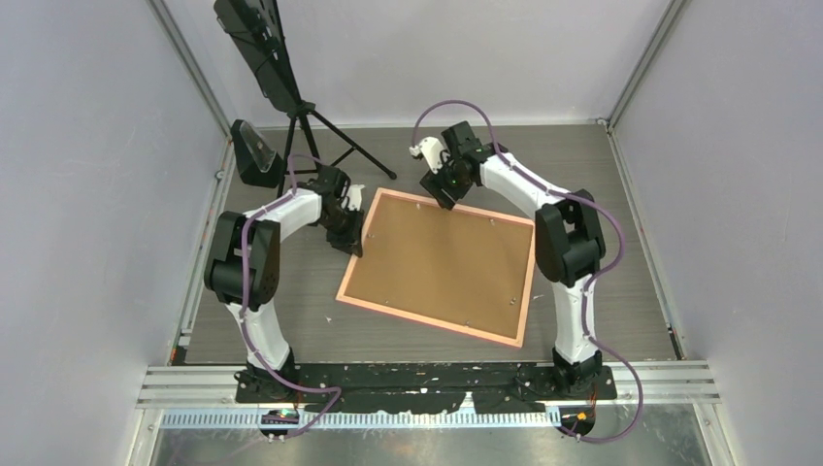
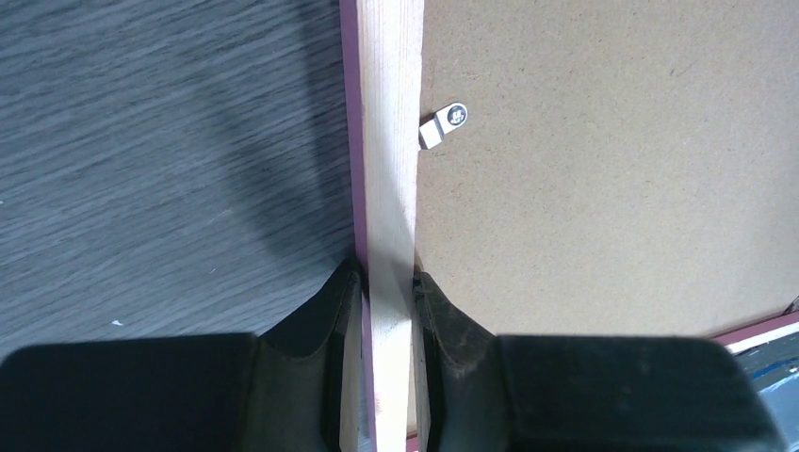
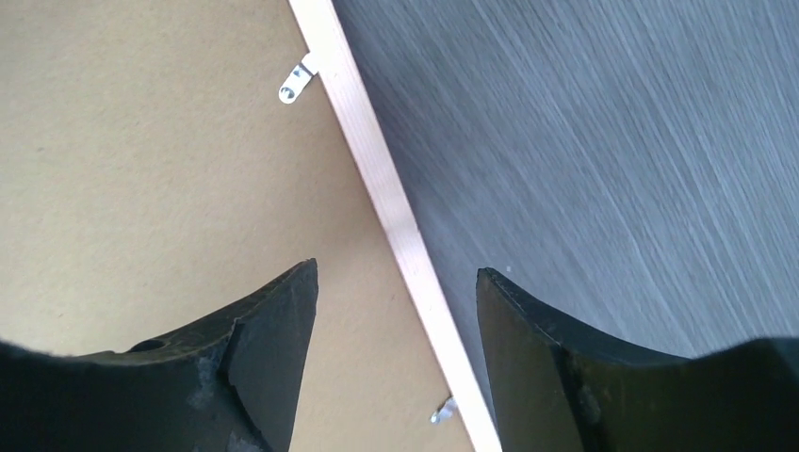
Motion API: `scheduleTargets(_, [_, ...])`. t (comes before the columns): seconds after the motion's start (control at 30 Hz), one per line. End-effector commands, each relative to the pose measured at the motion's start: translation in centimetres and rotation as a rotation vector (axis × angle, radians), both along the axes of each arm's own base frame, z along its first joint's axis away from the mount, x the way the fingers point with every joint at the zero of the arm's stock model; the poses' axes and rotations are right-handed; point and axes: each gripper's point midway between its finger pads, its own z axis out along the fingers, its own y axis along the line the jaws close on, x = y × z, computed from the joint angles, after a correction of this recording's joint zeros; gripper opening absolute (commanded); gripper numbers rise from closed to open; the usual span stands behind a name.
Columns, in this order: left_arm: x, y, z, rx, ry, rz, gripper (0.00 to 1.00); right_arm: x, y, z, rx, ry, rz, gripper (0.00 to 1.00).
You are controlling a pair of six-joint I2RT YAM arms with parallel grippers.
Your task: Put the photo into the frame
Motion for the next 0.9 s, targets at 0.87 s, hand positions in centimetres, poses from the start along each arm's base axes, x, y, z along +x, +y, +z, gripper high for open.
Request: scheduleTargets(0.87, [0.0,-0.8,0.5,-0.113,-0.018,0.080,0.22,-16.3,-20.5,0.0,0.107,0.194,-0.583,0.65])
